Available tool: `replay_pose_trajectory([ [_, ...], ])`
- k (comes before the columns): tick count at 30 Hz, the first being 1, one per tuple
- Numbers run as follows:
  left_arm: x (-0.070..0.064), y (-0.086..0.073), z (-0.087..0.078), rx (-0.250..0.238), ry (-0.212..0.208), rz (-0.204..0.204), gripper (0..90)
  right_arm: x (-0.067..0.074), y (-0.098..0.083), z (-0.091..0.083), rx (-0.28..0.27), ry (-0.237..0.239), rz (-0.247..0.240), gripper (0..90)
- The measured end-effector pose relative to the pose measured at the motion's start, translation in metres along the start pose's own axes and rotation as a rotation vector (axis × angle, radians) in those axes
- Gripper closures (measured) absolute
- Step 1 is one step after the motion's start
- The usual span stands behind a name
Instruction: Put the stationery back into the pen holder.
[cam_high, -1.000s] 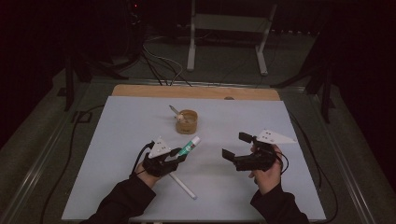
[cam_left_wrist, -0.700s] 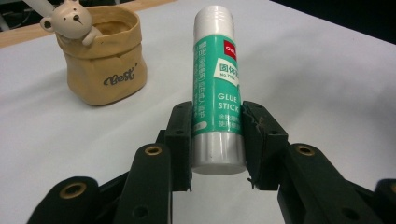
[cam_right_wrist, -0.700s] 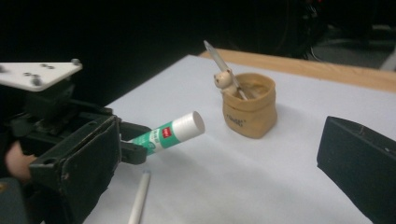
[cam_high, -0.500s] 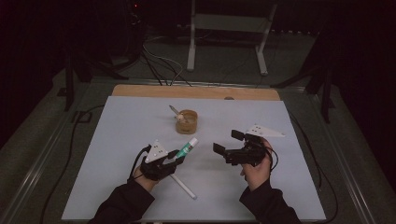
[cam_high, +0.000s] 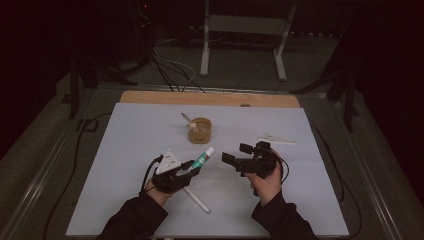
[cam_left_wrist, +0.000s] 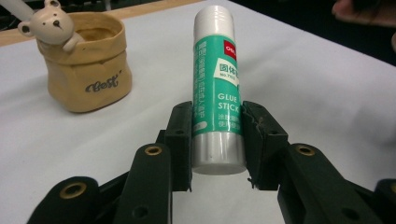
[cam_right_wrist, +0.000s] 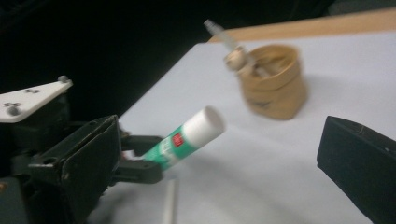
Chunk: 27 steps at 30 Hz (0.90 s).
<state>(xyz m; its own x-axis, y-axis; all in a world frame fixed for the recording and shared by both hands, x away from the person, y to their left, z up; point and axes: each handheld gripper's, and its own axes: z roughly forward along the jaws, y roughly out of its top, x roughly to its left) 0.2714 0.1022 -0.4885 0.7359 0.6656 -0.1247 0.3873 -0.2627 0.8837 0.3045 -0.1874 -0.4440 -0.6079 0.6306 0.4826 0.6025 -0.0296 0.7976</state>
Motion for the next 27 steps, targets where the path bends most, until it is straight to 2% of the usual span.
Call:
replay_pose_trajectory([
  [2,0.000,0.001,0.001,-0.007,-0.012,-0.015,66.9,-0.001,-0.003,0.004,0.013,0.024,0.031,0.0],
  [7,-0.003,0.003,0.002,-0.022,-0.010,-0.006,66.9,-0.004,-0.009,0.013,0.050,0.065,0.086,0.1],
  [10,-0.004,0.002,0.003,-0.034,-0.021,-0.015,66.9,-0.005,-0.013,0.016,0.071,0.077,0.134,12.8],
  [16,-0.008,0.002,0.002,-0.073,-0.039,-0.003,66.9,-0.012,-0.017,0.019,0.104,0.124,0.216,26.7],
  [20,-0.010,0.002,0.002,-0.093,-0.054,0.014,66.9,-0.011,-0.018,0.020,0.114,0.155,0.237,37.7],
  [27,-0.011,-0.002,0.004,-0.130,-0.101,0.034,66.9,-0.013,-0.019,0.021,0.102,0.201,0.291,43.4],
])
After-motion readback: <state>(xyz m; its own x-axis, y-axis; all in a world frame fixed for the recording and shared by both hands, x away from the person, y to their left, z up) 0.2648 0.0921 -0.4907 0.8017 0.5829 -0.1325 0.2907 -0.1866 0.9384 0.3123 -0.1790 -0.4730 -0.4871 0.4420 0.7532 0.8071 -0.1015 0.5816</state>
